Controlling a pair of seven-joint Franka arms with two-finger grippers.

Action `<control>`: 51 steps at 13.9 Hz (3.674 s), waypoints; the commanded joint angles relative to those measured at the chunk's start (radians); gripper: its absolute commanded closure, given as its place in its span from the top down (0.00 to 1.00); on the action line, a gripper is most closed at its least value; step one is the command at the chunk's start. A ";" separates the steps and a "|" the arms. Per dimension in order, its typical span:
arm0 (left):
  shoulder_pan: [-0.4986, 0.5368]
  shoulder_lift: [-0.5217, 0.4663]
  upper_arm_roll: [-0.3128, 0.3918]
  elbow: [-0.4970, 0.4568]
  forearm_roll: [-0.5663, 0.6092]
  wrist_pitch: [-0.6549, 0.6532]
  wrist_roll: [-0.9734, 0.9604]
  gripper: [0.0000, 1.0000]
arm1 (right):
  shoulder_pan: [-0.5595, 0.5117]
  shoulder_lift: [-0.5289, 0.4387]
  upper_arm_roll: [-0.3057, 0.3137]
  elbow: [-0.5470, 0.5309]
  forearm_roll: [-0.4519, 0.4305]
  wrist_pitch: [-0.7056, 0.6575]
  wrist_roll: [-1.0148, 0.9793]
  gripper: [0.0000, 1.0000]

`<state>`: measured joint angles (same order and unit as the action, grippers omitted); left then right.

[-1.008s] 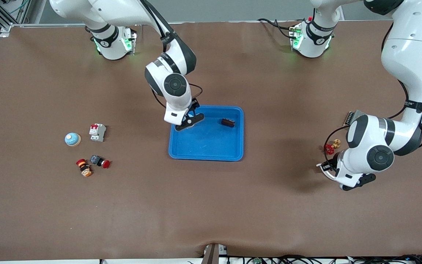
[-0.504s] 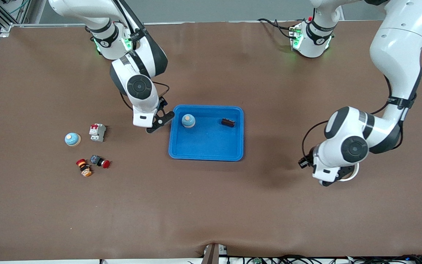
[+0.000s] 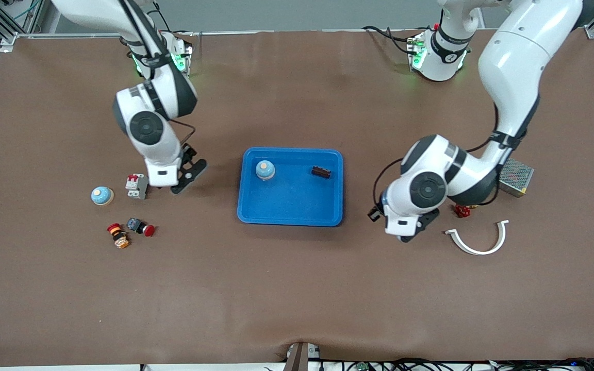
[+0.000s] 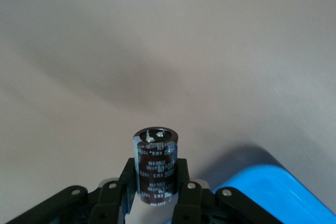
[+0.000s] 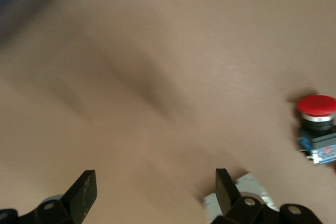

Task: Place electrolytic capacitor and blue bell in tray
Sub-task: 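Place the capacitor in the tray while the right gripper reaches the bell, then grasp the second bell with the right gripper while the left gripper withdraws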

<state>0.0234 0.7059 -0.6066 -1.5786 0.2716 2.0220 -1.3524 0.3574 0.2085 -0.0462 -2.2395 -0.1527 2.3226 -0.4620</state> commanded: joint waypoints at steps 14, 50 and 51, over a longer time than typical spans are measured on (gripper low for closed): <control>-0.302 0.139 0.122 0.022 -0.023 0.325 -0.370 0.16 | -0.179 -0.118 0.019 -0.088 -0.014 0.005 -0.207 1.00; 0.144 -0.485 0.126 0.118 -0.035 -0.405 0.982 1.00 | -0.574 0.233 0.029 0.084 0.176 0.208 -0.768 1.00; 0.158 -0.502 0.143 0.117 -0.084 -0.405 1.028 1.00 | -0.574 0.239 0.029 0.084 0.176 0.215 -0.770 1.00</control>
<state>0.1425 0.2494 -0.4767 -1.4435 0.2587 1.6279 -0.4094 -0.2216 0.4276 -0.0141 -2.1656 0.0015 2.5197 -1.2201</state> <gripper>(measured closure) 0.000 0.000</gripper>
